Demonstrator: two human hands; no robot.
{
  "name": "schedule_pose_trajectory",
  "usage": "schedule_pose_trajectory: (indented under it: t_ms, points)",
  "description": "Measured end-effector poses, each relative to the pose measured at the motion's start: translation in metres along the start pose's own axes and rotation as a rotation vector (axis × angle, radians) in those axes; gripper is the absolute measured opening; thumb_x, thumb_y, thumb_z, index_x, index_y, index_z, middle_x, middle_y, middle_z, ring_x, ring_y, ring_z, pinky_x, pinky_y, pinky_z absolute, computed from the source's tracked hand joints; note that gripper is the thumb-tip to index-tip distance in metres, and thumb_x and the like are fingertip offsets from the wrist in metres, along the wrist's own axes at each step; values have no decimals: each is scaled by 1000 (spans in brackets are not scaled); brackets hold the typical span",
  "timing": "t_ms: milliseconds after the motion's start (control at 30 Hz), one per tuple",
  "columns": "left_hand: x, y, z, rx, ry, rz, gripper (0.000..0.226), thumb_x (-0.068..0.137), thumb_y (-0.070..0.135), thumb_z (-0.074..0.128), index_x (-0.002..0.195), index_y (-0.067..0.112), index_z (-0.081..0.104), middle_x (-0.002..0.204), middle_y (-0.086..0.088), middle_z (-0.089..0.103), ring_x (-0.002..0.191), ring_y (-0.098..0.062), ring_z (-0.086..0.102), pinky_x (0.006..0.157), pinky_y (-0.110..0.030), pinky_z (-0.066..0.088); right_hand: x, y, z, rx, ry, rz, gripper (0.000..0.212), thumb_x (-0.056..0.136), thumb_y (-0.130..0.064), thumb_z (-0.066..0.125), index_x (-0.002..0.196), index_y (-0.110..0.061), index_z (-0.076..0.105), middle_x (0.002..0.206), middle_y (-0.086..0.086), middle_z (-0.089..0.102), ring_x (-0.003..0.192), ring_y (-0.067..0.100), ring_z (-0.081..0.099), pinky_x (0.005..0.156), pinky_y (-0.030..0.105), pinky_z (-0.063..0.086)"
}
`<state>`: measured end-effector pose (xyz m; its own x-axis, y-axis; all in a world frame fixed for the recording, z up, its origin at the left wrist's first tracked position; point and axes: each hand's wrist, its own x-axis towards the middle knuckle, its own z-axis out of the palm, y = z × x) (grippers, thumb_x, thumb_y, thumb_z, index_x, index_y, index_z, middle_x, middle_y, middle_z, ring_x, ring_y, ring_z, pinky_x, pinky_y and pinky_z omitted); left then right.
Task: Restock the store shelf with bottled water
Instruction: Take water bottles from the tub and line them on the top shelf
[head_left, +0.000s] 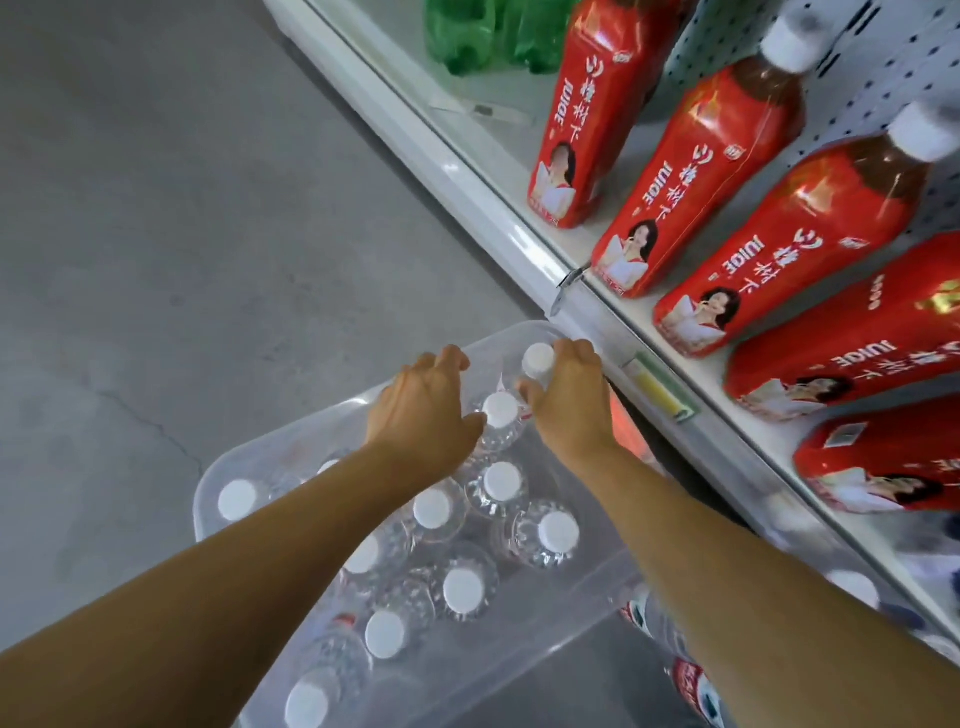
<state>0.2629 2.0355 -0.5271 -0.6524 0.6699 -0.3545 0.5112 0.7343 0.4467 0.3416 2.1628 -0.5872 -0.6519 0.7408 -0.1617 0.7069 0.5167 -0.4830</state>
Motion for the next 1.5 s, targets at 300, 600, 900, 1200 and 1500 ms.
schedule_pose_trajectory:
  t_ms: [300, 600, 900, 1200, 1500]
  points:
    - [-13, 9, -20, 21, -28, 44, 53, 87, 28, 64, 133, 17, 40, 132, -6, 50, 116, -24, 50, 95, -35, 44, -20, 11, -35, 201, 42, -90, 28, 81, -15, 72, 97, 0, 54, 91, 12, 61, 83, 27, 58, 69, 35, 46]
    - [-55, 75, -106, -66, -141, 72, 57, 83, 28, 68, 132, 19, 39, 130, -5, 52, 112, -22, 52, 88, -29, 41, -49, -36, -197, 343, 102, -97, 28, 85, -15, 68, 106, -6, 52, 81, -9, 54, 69, 7, 48, 62, 15, 39]
    - [-102, 162, -249, -176, -298, 196, 70, 78, 26, 74, 135, 25, 34, 133, -1, 50, 118, -21, 50, 95, -30, 41, -74, -124, -382, 386, 67, -118, 26, 88, -19, 63, 111, -12, 52, 88, -4, 59, 77, 5, 55, 67, 12, 43]
    - [-160, 237, -372, -468, -301, 281, 84, 61, 31, 80, 132, 30, 36, 122, 6, 54, 117, -14, 51, 98, -32, 43, -101, -223, -551, 478, 73, -172, 15, 91, -24, 59, 104, -19, 53, 89, -13, 59, 83, 1, 55, 68, 6, 42]
    - [-215, 312, -478, -595, -168, 432, 69, 71, 21, 81, 123, 34, 37, 107, 2, 62, 98, -12, 61, 70, -20, 52, -143, -305, -678, 548, 224, -183, 27, 93, -28, 56, 115, -12, 57, 110, 2, 66, 104, 17, 61, 95, 43, 48]
